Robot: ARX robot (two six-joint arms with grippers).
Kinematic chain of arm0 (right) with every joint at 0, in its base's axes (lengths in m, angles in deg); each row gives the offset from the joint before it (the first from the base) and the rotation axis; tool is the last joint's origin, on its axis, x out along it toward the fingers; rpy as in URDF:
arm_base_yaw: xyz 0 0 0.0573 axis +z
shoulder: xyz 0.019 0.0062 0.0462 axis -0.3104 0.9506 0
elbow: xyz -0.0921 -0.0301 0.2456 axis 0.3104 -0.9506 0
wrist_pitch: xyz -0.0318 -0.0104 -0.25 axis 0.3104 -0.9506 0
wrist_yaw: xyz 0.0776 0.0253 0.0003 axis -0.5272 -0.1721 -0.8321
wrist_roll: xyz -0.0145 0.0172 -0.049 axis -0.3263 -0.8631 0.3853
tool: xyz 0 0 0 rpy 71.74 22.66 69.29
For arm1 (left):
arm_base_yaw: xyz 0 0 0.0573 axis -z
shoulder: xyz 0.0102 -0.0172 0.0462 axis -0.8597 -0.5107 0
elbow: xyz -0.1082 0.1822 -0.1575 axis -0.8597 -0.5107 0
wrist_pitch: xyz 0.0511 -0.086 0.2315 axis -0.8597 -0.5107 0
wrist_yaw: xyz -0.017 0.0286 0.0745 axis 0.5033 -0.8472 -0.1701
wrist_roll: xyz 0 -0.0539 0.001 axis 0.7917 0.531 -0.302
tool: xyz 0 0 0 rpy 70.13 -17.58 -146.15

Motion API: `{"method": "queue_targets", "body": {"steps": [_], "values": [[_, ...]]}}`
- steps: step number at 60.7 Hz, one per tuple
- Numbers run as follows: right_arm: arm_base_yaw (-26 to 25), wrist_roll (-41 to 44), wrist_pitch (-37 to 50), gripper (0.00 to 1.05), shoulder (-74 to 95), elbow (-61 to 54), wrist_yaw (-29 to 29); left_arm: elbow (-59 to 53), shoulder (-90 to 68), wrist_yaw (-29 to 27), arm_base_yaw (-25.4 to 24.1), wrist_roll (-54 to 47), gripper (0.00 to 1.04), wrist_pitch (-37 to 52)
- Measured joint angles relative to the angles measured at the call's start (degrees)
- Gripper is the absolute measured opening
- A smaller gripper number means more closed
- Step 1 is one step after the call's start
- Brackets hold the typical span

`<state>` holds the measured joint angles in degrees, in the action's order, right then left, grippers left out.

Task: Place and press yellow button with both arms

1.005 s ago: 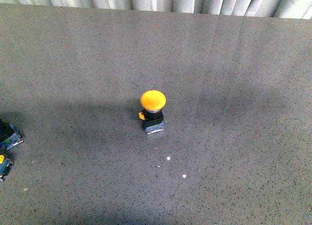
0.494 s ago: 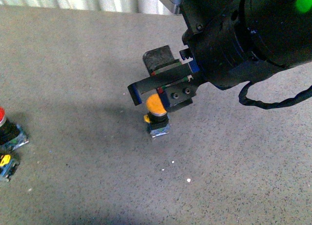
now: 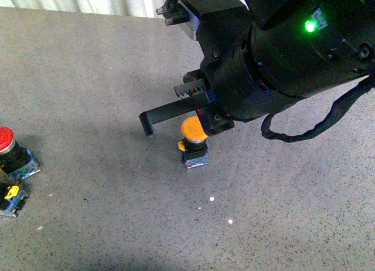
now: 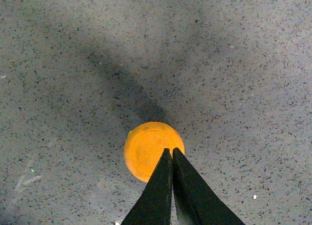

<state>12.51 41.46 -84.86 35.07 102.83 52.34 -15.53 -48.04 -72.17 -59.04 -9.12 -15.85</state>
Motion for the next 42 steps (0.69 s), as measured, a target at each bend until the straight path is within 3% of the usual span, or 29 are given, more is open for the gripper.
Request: {"method": "queue_targets", "body": {"steps": [8,15,42], "values": [[0.28,-0.31,0.0,0.01,0.5,0.37,-0.61,0.0,1.66,0.02,0.0,0.0,0.01,-1.68],[0.5,-0.33,0.0,0.01,1.11,0.83,-1.07,0.0,8.83,0.02,0.0,-0.02,0.01,-10.64],[0.79,-1.68,-0.76,0.01,3.28,1.14,-2.29,0.0,10.47,0.02,-0.09,-0.02,0.01,-11.5]]}}
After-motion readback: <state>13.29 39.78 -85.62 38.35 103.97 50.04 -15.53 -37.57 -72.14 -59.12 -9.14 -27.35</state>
